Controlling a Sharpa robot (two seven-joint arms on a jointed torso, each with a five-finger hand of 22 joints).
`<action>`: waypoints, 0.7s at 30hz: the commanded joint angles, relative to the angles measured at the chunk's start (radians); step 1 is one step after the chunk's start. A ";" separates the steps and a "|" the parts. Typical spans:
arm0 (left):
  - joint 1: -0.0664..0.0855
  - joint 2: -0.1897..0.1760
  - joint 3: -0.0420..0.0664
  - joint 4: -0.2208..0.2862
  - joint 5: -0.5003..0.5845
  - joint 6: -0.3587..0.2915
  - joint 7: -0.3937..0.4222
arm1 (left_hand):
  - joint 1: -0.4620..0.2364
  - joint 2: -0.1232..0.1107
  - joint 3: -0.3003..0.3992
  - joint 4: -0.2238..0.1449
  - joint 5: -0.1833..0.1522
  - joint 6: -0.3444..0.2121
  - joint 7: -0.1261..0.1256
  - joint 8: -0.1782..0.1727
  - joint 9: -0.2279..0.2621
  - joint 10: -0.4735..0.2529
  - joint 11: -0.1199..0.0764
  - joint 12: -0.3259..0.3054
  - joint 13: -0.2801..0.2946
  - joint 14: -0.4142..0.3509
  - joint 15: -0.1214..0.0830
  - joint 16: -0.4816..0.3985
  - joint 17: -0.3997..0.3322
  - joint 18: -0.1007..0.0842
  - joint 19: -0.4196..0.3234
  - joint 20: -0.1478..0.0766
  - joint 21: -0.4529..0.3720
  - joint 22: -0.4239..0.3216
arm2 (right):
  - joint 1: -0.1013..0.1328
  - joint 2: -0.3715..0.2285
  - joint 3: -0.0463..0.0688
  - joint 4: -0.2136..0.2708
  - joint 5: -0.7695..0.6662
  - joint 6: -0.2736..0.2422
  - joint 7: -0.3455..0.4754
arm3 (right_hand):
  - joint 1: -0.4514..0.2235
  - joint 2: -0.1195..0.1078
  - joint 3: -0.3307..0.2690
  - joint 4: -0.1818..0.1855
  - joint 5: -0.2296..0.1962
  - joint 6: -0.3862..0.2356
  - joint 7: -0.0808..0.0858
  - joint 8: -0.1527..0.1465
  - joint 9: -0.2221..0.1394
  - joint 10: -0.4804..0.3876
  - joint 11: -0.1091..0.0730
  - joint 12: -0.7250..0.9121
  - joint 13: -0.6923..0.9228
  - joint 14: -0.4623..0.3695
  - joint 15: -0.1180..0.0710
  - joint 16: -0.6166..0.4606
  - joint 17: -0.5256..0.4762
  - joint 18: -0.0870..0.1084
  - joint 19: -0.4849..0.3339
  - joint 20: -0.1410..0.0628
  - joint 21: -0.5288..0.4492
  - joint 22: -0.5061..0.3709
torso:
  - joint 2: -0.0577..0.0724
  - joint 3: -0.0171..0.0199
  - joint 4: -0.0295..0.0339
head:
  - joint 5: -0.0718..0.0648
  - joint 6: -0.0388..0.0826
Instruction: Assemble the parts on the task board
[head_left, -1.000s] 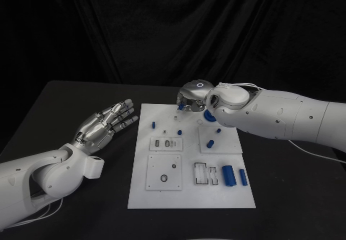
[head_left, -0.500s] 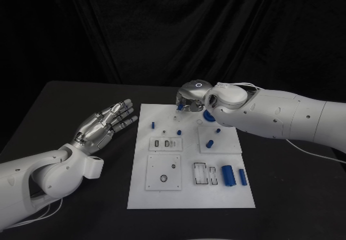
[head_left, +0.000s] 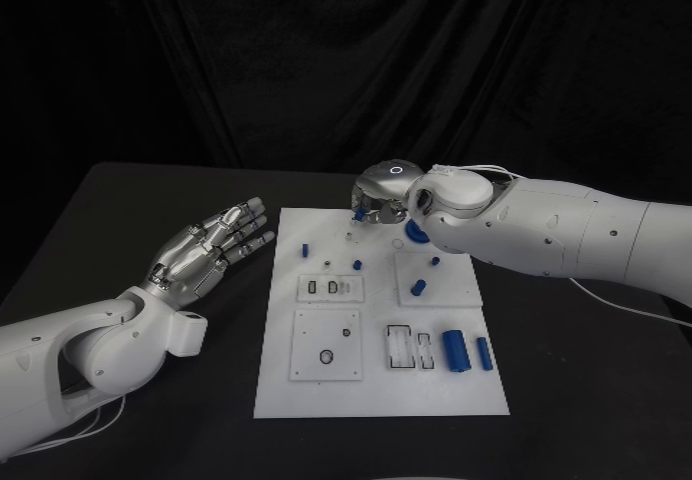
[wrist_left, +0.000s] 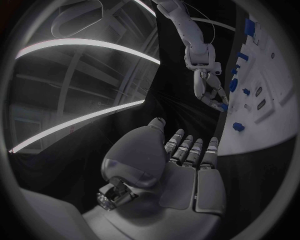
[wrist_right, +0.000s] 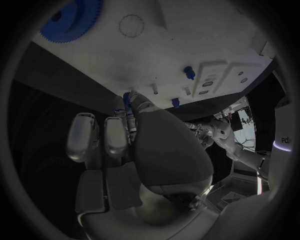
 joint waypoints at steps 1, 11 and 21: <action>0.002 0.004 0.000 -0.003 0.000 0.012 0.205 | 0.013 0.000 0.006 0.000 0.005 0.001 0.008 0.003 0.001 0.003 -0.002 0.002 0.002 -0.001 0.005 0.003 0.002 -0.005 0.005 0.004 0.003 0.001 | -0.003 0.002 0.001 -0.003 -0.002 0.000 -0.007 | 0.004 0.008 0.006 -0.001 0.002 0.029 0.002 0.032 0.111 0.005 0.001 -0.006 -0.001 0.006 0.001 0.002 0.000 -0.014 0.005 0.001 0.004 0.003 | 0.001 0.0002 0.0015 | -0.003 0.000; 0.001 0.006 -0.001 -0.007 0.000 0.012 0.203 | 0.013 0.000 0.006 0.000 0.006 0.000 0.009 0.003 0.001 0.002 -0.002 0.002 0.001 -0.002 0.006 0.003 0.002 -0.005 0.004 0.004 0.003 0.001 | -0.007 0.006 0.001 -0.010 -0.002 -0.002 -0.008 | 0.003 0.007 0.007 -0.001 0.002 0.028 0.002 0.031 0.111 0.005 0.002 -0.007 -0.001 0.006 0.002 0.002 -0.001 -0.014 0.004 0.001 0.004 0.002 | 0.000 -0.0015 -0.0001 | -0.003 0.000; 0.001 0.009 -0.002 -0.010 0.000 0.015 0.202 | 0.014 0.001 0.008 -0.001 0.007 0.000 0.010 0.003 0.001 0.002 -0.002 0.001 0.001 -0.001 0.007 0.004 0.002 -0.006 0.005 0.004 0.003 0.001 | -0.009 0.012 0.001 -0.015 -0.002 -0.013 -0.009 | 0.001 0.007 0.007 -0.001 0.000 0.026 0.003 0.030 0.112 0.006 0.002 -0.009 -0.001 0.005 0.002 0.000 -0.004 -0.013 0.003 0.002 0.002 0.000 | 0.001 -0.0019 0.0036 | -0.006 -0.001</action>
